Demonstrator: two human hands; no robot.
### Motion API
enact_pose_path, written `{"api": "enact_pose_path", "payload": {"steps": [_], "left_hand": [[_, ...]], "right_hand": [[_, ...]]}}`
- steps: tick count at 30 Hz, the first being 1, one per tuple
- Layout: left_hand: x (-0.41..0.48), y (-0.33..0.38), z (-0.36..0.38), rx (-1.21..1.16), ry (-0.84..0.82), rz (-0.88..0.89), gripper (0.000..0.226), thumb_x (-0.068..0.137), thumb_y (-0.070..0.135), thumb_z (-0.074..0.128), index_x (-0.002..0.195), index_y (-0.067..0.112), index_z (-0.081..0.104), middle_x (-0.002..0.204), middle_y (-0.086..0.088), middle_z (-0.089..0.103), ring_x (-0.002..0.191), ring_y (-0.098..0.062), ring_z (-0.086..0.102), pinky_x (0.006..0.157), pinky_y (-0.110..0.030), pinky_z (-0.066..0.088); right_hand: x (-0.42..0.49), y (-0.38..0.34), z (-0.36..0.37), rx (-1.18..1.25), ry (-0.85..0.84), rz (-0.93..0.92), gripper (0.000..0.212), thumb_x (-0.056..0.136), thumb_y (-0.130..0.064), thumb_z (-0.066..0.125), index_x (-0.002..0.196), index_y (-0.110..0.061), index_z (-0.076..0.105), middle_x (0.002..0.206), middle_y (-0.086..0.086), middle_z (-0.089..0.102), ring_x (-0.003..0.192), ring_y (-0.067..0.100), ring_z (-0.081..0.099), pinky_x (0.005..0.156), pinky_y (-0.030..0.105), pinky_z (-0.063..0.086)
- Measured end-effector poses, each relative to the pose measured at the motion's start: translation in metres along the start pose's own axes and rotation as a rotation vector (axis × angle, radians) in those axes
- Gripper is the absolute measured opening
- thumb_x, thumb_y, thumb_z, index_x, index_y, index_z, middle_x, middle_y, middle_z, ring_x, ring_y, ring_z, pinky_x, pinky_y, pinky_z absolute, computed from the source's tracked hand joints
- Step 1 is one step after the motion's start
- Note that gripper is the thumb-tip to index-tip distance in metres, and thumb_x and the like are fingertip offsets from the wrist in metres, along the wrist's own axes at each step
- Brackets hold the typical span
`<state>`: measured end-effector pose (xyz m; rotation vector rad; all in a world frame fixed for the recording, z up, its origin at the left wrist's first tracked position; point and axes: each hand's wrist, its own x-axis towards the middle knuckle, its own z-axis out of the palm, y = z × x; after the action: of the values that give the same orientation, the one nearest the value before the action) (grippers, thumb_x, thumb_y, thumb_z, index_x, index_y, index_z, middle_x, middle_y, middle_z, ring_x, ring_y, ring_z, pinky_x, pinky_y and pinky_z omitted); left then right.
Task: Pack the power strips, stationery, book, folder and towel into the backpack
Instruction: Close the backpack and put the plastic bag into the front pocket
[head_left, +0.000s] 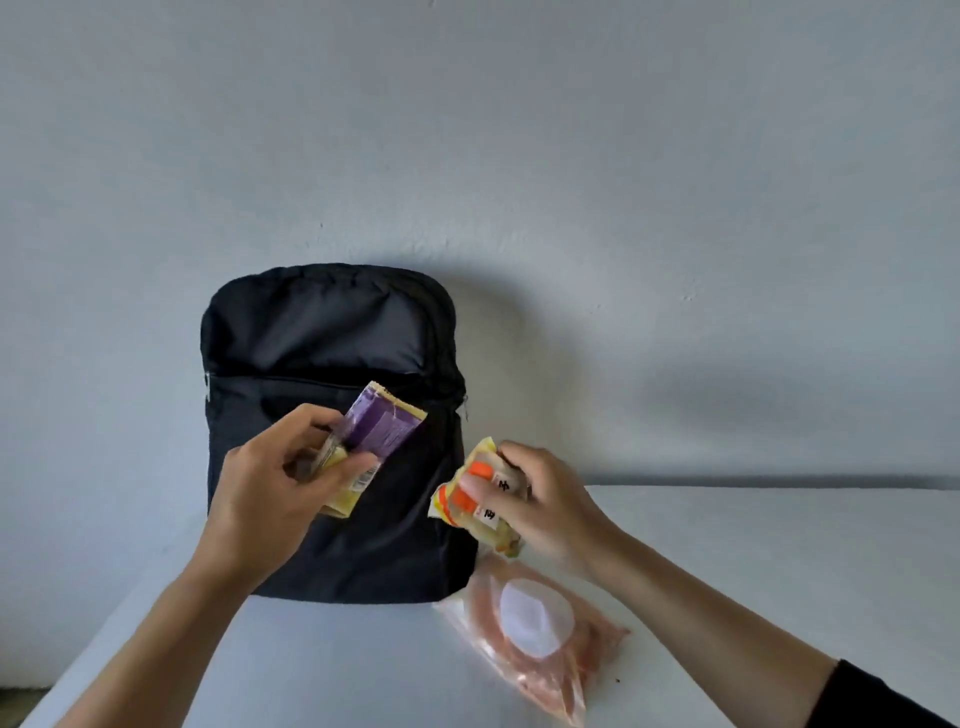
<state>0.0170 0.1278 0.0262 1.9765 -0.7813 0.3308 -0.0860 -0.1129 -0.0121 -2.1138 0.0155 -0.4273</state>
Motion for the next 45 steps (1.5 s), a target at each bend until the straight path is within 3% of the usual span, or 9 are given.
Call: {"api": "enact_pose_path", "payload": {"steps": [4, 10, 16, 22, 25, 29, 35, 41, 45], "left_hand": [[0.026, -0.027, -0.034, -0.036, 0.103, 0.004, 0.028, 0.080, 0.029, 0.085, 0.097, 0.037, 0.065, 0.084, 0.018, 0.072, 0.070, -0.006, 0.066, 0.064, -0.015, 0.051], [0.085, -0.027, -0.063, -0.010, 0.190, 0.186, 0.035, 0.079, 0.015, 0.087, 0.081, 0.046, 0.070, 0.084, 0.017, 0.072, 0.073, 0.004, 0.064, 0.070, -0.009, 0.048], [0.128, -0.025, -0.063, 0.011, 0.209, 0.329, 0.013, 0.079, 0.006, 0.086, 0.090, 0.012, 0.081, 0.088, 0.012, 0.073, 0.080, 0.003, 0.066, 0.074, -0.009, 0.047], [0.142, -0.066, -0.066, 0.302, -0.373, 0.345, 0.019, 0.081, 0.001, 0.083, 0.088, 0.019, 0.084, 0.073, 0.027, 0.070, 0.077, 0.007, 0.067, 0.072, -0.017, 0.049], [0.131, -0.089, -0.072, 0.460, -0.660, 0.266, 0.013, 0.095, 0.035, 0.070, 0.096, 0.028, 0.081, 0.066, 0.023, 0.064, 0.065, 0.003, 0.058, 0.067, -0.020, 0.042], [0.118, -0.075, -0.085, 0.530, -0.774, 0.196, 0.043, 0.096, 0.072, 0.030, 0.096, 0.039, 0.057, 0.069, -0.003, 0.057, 0.064, -0.013, 0.053, 0.068, -0.025, 0.045], [0.118, -0.081, -0.081, 0.714, -0.755, 0.238, 0.065, 0.090, 0.079, 0.040, 0.070, 0.017, 0.041, 0.067, -0.004, 0.052, 0.062, -0.018, 0.050, 0.065, -0.031, 0.046], [0.121, -0.073, -0.081, 0.578, -0.702, 0.253, 0.038, 0.102, 0.060, 0.039, 0.070, 0.041, 0.043, 0.057, 0.018, 0.054, 0.055, -0.007, 0.051, 0.059, -0.017, 0.034], [0.119, -0.073, -0.093, 0.455, -0.705, 0.274, 0.039, 0.095, 0.071, 0.030, 0.072, 0.042, 0.044, 0.063, 0.004, 0.048, 0.057, -0.017, 0.045, 0.063, -0.025, 0.039]], "right_hand": [[0.041, -0.032, 0.037, -0.222, 0.113, -0.172, 0.024, 0.097, -0.050, 0.059, 0.092, -0.028, 0.050, 0.100, -0.013, 0.049, 0.101, 0.017, 0.043, 0.086, 0.024, 0.037], [0.085, -0.075, 0.058, -0.246, 0.180, -0.352, 0.014, 0.105, -0.041, 0.048, 0.101, -0.034, 0.037, 0.117, -0.010, 0.042, 0.095, 0.011, 0.050, 0.080, 0.036, 0.050], [0.098, -0.093, 0.075, -0.502, 0.074, -0.380, 0.028, 0.106, -0.049, 0.038, 0.114, -0.022, 0.036, 0.124, -0.002, 0.049, 0.082, 0.028, 0.061, 0.067, 0.038, 0.048], [0.093, -0.089, 0.073, -0.415, -0.105, -0.308, 0.030, 0.106, -0.050, 0.038, 0.094, -0.024, 0.031, 0.087, -0.009, 0.052, 0.076, 0.019, 0.054, 0.067, 0.035, 0.035], [0.092, -0.082, 0.067, -0.349, -0.048, -0.324, 0.032, 0.106, -0.050, 0.040, 0.089, -0.024, 0.031, 0.073, -0.009, 0.047, 0.065, 0.014, 0.049, 0.061, 0.035, 0.039], [0.106, -0.078, 0.066, -0.320, 0.099, -0.275, 0.031, 0.105, -0.052, 0.040, 0.087, -0.028, 0.032, 0.062, -0.008, 0.045, 0.057, 0.013, 0.048, 0.054, 0.026, 0.032], [0.138, -0.088, 0.073, -0.176, 0.219, -0.175, 0.036, 0.101, -0.052, 0.053, 0.088, -0.022, 0.038, 0.074, -0.006, 0.050, 0.065, 0.014, 0.050, 0.061, 0.035, 0.043], [0.161, -0.094, 0.085, -0.457, 0.402, -0.458, 0.025, 0.088, -0.026, 0.076, 0.089, -0.017, 0.052, 0.091, -0.008, 0.054, 0.091, 0.020, 0.049, 0.077, 0.030, 0.041], [0.155, -0.078, 0.091, -0.641, 0.195, -0.436, 0.023, 0.094, -0.034, 0.069, 0.081, -0.020, 0.057, 0.075, -0.010, 0.056, 0.086, 0.020, 0.049, 0.071, 0.037, 0.046]]}}
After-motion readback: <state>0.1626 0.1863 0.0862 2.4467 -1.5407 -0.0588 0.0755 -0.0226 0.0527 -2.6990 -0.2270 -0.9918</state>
